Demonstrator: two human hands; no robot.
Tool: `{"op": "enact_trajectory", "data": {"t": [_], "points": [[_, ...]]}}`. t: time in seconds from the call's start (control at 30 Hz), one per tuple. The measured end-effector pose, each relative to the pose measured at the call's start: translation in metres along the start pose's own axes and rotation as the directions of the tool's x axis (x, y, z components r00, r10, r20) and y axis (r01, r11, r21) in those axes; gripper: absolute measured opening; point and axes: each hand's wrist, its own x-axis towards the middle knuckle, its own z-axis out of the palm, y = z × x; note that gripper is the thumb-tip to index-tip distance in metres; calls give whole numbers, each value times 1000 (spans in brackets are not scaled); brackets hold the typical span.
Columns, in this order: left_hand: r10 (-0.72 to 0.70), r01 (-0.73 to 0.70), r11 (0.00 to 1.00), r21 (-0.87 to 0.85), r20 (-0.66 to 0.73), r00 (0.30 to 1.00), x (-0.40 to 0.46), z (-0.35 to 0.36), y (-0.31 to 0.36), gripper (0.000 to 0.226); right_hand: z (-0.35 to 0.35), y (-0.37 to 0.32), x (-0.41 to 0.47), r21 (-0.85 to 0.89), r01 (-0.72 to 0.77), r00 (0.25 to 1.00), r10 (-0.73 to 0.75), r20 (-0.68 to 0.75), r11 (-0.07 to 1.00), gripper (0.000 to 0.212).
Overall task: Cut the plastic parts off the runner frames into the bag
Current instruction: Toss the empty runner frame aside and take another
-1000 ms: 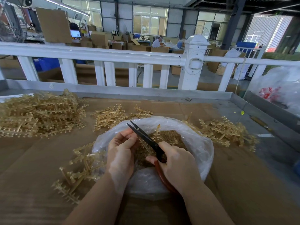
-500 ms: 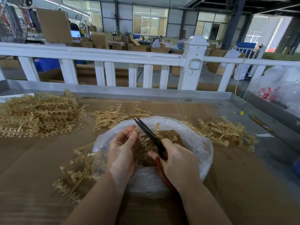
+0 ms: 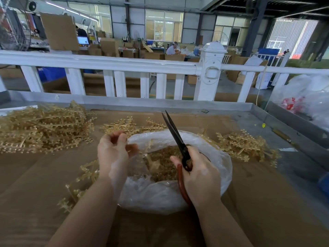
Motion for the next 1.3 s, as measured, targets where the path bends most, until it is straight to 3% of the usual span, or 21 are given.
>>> {"op": "enact_trajectory", "data": {"t": [0.1, 0.23, 0.37, 0.5, 0.57, 0.7, 0.93, 1.3], "points": [[154, -146, 899, 412, 15, 988, 17, -14, 8, 13, 1, 0, 1, -12, 5, 1000, -5, 14, 1000, 33], [243, -272, 447, 852, 177, 954, 30, -30, 11, 23, 1, 0, 0, -21, -9, 999, 10, 35, 1000, 34], [155, -212, 234, 949, 179, 972, 34, -41, 8, 28, 1, 1, 0, -60, -24, 995, 30, 99, 998, 33], [96, -180, -41, 983, 183, 978, 28, -42, 4, 31, 2, 2, 0, -89, -30, 986, 44, 162, 996, 31], [130, -176, -69, 982, 184, 974, 28, -41, 4, 30, 2, 3, 0, -103, -29, 983, 47, 175, 994, 32], [255, -272, 21, 962, 258, 932, 33, -33, 4, 28, 3, 3, 1, -121, -29, 976, 54, 211, 992, 35], [-8, -420, 167, 892, 428, 904, 52, 0, -3, 40, 3, 4, 2, -128, -28, 965, 60, 256, 991, 36], [-102, -428, 64, 902, 432, 896, 54, 11, -7, 36, 2, 2, 2, -125, -31, 963, 64, 262, 992, 36]]}}
